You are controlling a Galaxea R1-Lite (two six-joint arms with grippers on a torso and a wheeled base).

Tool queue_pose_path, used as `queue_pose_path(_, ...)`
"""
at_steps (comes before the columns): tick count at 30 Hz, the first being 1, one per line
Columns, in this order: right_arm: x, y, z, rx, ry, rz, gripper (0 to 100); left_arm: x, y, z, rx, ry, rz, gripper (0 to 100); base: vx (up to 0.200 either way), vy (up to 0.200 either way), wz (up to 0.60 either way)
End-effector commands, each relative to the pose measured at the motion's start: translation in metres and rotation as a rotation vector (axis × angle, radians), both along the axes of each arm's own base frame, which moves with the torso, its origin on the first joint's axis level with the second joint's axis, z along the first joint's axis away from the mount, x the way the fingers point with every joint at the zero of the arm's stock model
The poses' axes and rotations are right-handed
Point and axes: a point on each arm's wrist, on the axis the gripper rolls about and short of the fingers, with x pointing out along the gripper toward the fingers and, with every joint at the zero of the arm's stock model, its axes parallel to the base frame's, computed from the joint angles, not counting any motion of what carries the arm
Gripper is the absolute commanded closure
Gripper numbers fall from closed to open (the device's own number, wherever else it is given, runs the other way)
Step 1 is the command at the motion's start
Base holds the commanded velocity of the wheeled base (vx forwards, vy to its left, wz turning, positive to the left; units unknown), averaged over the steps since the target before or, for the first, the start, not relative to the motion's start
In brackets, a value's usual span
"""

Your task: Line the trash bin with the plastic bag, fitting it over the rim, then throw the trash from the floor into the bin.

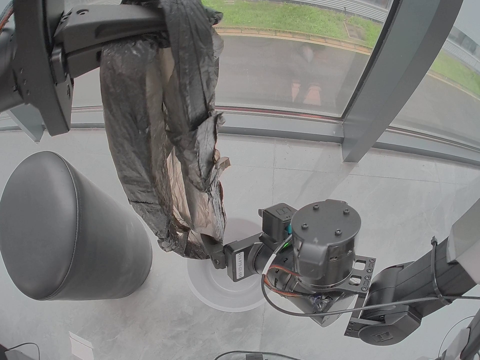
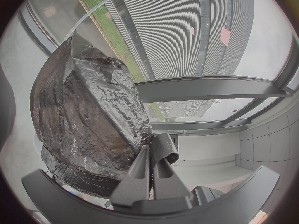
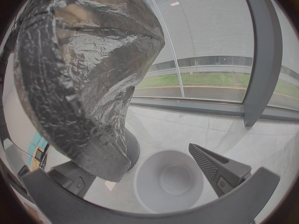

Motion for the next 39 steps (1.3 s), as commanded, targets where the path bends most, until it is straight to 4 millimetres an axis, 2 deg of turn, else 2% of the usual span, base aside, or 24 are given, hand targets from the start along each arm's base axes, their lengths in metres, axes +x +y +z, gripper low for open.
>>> queue_pose_path(1, 0.004, 0.008, -0.007, -0.020, -0.008, 0.005, 0, -0.008, 0.006, 0.002, -0.010, -0.009, -0.006, 100, 0.000, 0.000, 0.00)
queue_pose_path(16, 0.011, 0.025, -0.004, -0.035, -0.060, 0.014, 0, -0.008, 0.006, -0.001, -0.008, 0.002, -0.012, 100, 0.000, 0.000, 0.00)
queue_pose_path(17, 0.011, 0.025, -0.004, -0.035, -0.060, 0.014, 100, -0.008, 0.006, -0.001, -0.008, 0.002, -0.012, 100, 0.000, 0.000, 0.00)
queue_pose_path(30, 0.000, 0.027, -0.008, -0.027, -0.060, 0.041, 100, -0.009, 0.006, -0.001, -0.008, 0.004, -0.010, 100, 0.000, 0.000, 0.00)
queue_pose_path(37, -0.009, 0.013, -0.021, -0.044, -0.046, 0.045, 100, -0.009, 0.008, -0.006, -0.003, 0.004, 0.007, 100, 0.000, 0.000, 0.00)
queue_pose_path(39, -0.017, 0.000, -0.024, -0.058, -0.040, 0.061, 100, -0.007, 0.009, -0.012, 0.007, 0.011, 0.020, 100, 0.000, 0.000, 0.00)
